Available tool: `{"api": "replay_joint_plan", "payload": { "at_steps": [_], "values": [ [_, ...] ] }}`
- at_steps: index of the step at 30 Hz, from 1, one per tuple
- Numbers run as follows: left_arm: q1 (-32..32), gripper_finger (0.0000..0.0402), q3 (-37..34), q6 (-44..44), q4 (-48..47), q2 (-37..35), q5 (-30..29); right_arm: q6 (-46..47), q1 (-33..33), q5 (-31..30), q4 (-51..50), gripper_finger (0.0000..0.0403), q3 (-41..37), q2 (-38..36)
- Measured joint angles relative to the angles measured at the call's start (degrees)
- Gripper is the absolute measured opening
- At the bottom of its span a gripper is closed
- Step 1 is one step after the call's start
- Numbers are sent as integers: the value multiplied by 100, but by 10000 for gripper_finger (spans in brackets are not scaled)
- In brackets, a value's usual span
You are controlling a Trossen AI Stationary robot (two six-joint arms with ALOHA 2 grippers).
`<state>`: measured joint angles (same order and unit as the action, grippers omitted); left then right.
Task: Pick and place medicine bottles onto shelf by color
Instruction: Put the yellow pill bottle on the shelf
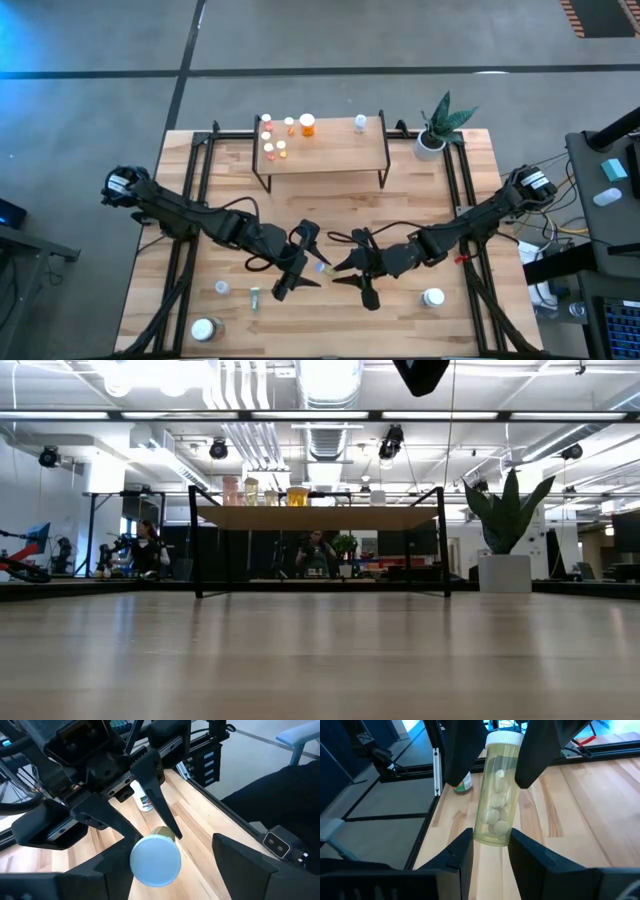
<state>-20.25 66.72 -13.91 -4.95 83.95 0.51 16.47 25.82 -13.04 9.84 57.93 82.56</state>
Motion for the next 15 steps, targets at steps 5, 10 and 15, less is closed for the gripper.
{"api": "replay_joint_plan", "payload": {
  "at_steps": [5, 10, 15],
  "values": [
    [17, 195, 0, 0, 0, -1, -2, 0, 0, 0, -1, 105, 0, 0],
    [55, 154, 126, 7, -158, -9, -3, 27, 0, 0, -6, 105, 0, 0],
    [74, 140, 188, 13, -349, -14, -4, 44, 0, -2, -8, 105, 0, 0]
  ]
}}
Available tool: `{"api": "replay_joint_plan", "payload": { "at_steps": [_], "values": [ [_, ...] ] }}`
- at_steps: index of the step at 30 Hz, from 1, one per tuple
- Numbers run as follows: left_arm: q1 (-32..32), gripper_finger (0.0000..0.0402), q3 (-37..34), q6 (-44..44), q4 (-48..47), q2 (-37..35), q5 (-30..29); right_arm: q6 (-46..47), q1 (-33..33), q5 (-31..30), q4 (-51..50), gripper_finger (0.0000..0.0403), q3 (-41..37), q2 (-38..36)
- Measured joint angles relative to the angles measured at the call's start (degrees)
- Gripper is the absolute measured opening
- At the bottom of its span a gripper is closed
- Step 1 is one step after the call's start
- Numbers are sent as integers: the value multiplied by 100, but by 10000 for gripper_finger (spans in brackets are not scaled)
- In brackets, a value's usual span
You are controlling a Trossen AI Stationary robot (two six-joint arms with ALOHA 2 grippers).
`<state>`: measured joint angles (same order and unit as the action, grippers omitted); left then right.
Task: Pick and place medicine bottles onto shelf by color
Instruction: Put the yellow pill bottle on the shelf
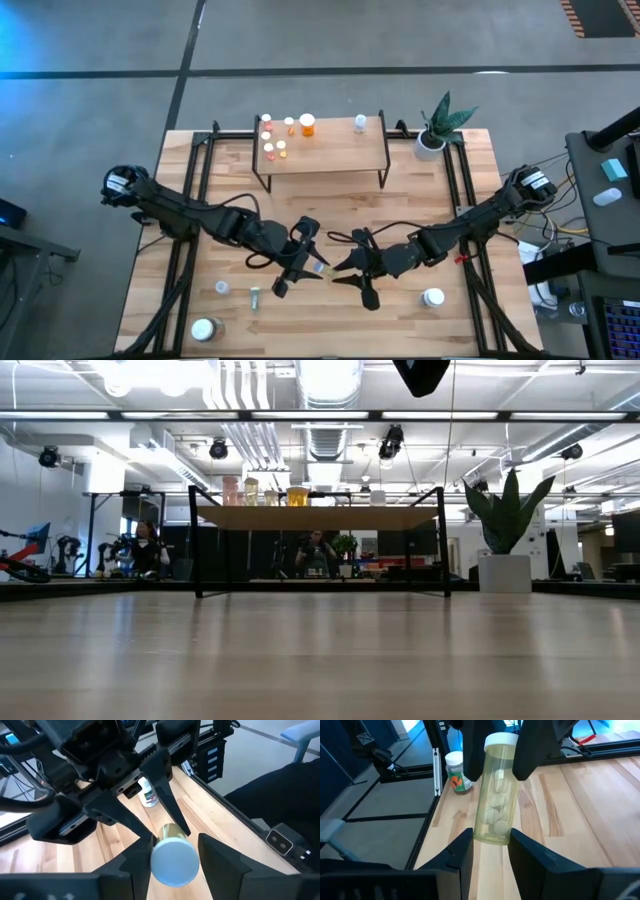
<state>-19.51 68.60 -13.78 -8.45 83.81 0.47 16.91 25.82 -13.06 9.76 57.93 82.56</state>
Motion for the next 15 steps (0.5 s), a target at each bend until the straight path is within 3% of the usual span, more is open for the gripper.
{"api": "replay_joint_plan", "payload": {
  "at_steps": [15],
  "values": [
    [2, 139, -2, 117, -154, -7, 0, 0, 0, -4, 0, 105, 2, 0]
  ]
}}
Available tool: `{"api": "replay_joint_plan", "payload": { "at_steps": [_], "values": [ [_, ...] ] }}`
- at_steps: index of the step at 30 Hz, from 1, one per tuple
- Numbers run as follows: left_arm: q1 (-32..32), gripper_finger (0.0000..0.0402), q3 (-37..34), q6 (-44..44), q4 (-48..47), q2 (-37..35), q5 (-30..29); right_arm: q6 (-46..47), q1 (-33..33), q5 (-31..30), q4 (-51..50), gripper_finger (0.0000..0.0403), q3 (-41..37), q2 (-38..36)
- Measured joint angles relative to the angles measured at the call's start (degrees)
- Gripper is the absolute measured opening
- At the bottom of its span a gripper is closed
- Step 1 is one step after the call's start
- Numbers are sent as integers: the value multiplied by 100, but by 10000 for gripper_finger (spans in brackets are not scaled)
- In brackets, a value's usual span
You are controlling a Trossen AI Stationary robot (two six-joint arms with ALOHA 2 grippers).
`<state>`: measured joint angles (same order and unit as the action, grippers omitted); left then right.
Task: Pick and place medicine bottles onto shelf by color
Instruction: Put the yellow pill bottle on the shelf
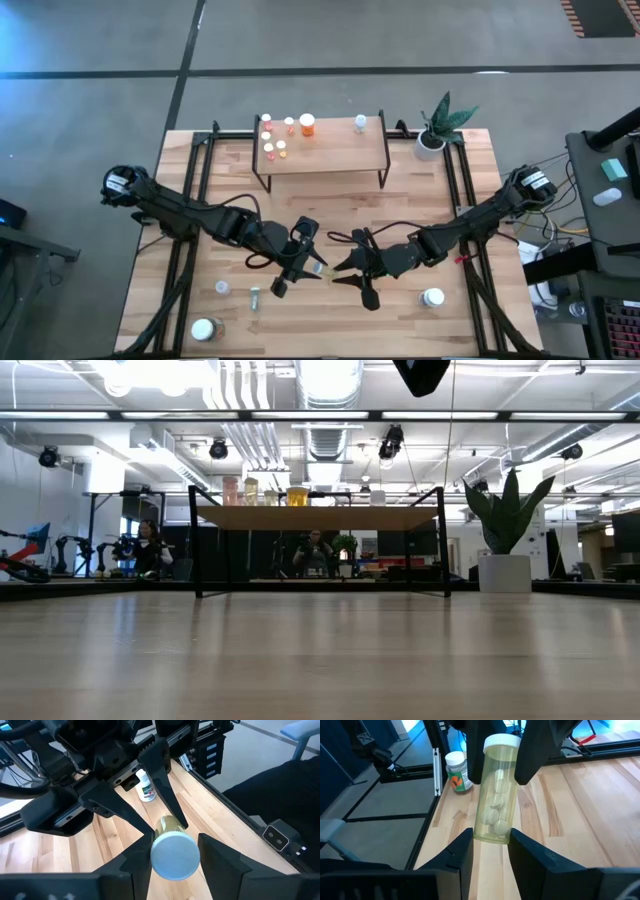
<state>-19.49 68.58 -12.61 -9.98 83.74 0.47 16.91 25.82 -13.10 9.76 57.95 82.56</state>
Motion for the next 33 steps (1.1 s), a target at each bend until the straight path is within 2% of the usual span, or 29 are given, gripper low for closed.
{"api": "replay_joint_plan", "payload": {
  "at_steps": [11, 20, 27, 33],
  "values": [
    [2, 137, -2, -15, -1, 0, -7, -1, -37, -42, -3, 105, 0, 0],
    [4, 90, -15, -15, 3, 0, -44, 0, -59, -37, -9, 105, 1, 4],
    [4, 105, -15, -15, 5, 0, -46, 0, -59, -37, -7, 105, 0, 4],
    [4, 100, -13, 12, -8, -23, -48, 2, -59, -44, 5, 115, 2, 3]
  ]
}}
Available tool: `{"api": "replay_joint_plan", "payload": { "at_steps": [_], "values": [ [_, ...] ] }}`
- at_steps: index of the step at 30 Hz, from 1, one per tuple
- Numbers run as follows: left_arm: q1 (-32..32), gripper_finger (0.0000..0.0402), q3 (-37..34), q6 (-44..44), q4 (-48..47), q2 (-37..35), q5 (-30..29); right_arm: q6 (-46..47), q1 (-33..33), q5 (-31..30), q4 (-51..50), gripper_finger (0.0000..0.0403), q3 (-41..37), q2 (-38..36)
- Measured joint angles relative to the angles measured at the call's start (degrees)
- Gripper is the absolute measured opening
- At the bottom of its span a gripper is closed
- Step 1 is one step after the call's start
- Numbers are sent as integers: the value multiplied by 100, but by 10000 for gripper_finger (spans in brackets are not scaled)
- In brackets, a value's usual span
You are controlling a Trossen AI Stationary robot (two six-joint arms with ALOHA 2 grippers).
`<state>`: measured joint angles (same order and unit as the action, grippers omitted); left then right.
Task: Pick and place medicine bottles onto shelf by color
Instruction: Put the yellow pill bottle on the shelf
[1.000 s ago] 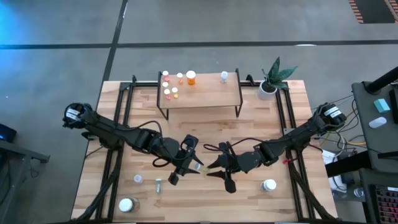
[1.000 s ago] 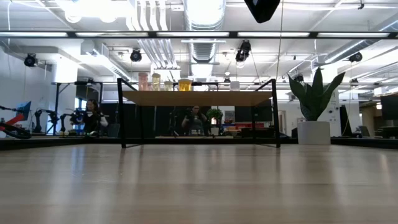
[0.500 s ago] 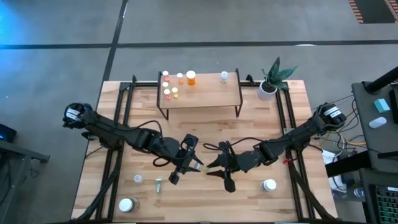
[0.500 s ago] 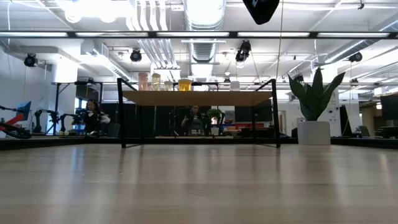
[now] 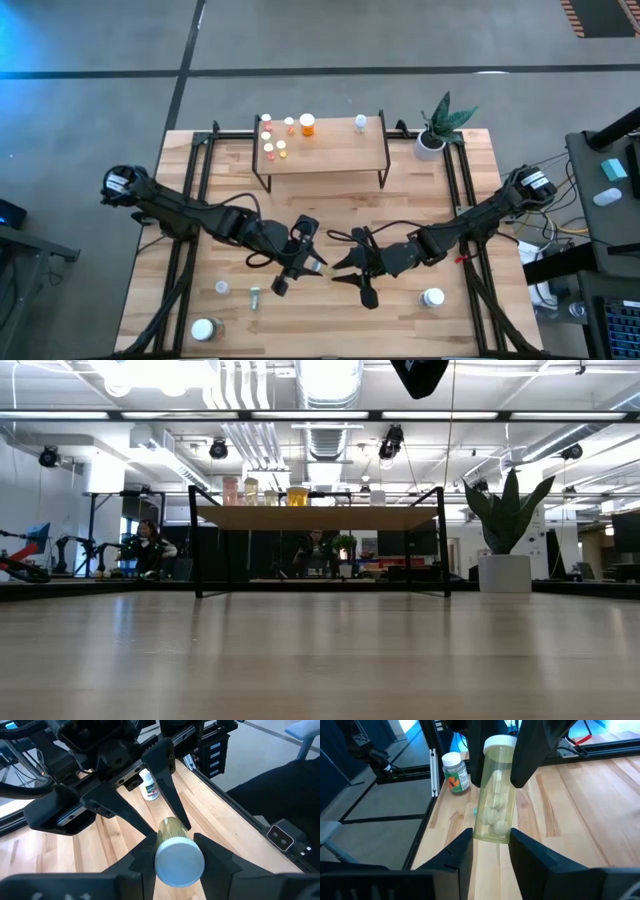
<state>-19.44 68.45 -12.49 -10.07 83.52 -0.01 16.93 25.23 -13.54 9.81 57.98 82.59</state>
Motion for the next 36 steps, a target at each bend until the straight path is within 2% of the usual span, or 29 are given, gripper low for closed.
{"api": "replay_joint_plan", "payload": {
  "at_steps": [11, 17, 23, 29, 36],
  "values": [
    [111, 98, -7, 96, -361, -116, 2, -4, -17, -309, -388, 190, 0, -202],
    [469, 98, 197, 255, -1341, -313, -31, -144, -15, -829, -1028, 215, 0, -647],
    [1234, 98, 753, 359, -2250, -364, -40, -362, -15, -1076, -1272, 215, 2, -1107],
    [2274, 98, 1221, 231, -2999, -360, -22, -680, -15, -1180, -1321, 215, 0, -1273],
    [3444, 98, 1519, -56, -3363, -357, 467, -1156, -136, -1248, -1377, 215, -7, -1279]
  ]
}}
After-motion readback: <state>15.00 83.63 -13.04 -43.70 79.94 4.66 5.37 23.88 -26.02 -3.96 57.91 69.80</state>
